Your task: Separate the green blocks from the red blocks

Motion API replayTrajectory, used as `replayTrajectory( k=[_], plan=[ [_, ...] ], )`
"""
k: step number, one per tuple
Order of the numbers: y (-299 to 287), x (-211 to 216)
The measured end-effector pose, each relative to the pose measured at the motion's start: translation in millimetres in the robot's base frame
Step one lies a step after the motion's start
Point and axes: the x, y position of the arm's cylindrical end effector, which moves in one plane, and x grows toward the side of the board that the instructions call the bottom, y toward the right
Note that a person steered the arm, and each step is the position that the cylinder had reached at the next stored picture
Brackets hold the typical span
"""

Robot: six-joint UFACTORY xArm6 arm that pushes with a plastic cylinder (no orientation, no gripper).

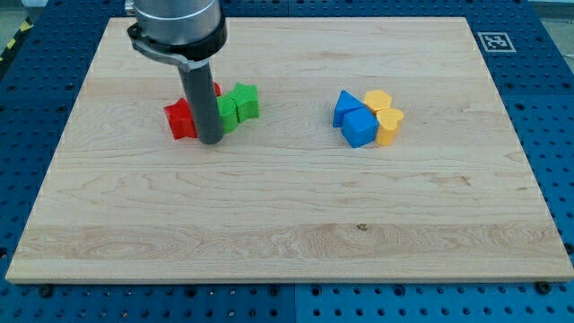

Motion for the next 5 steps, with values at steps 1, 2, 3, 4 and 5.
replayTrajectory(
  k=[1, 2, 3, 4, 5],
  plan=[
    [8, -13],
    [22, -23],
    [41, -30],
    [51, -32],
    [56, -32]
  ],
)
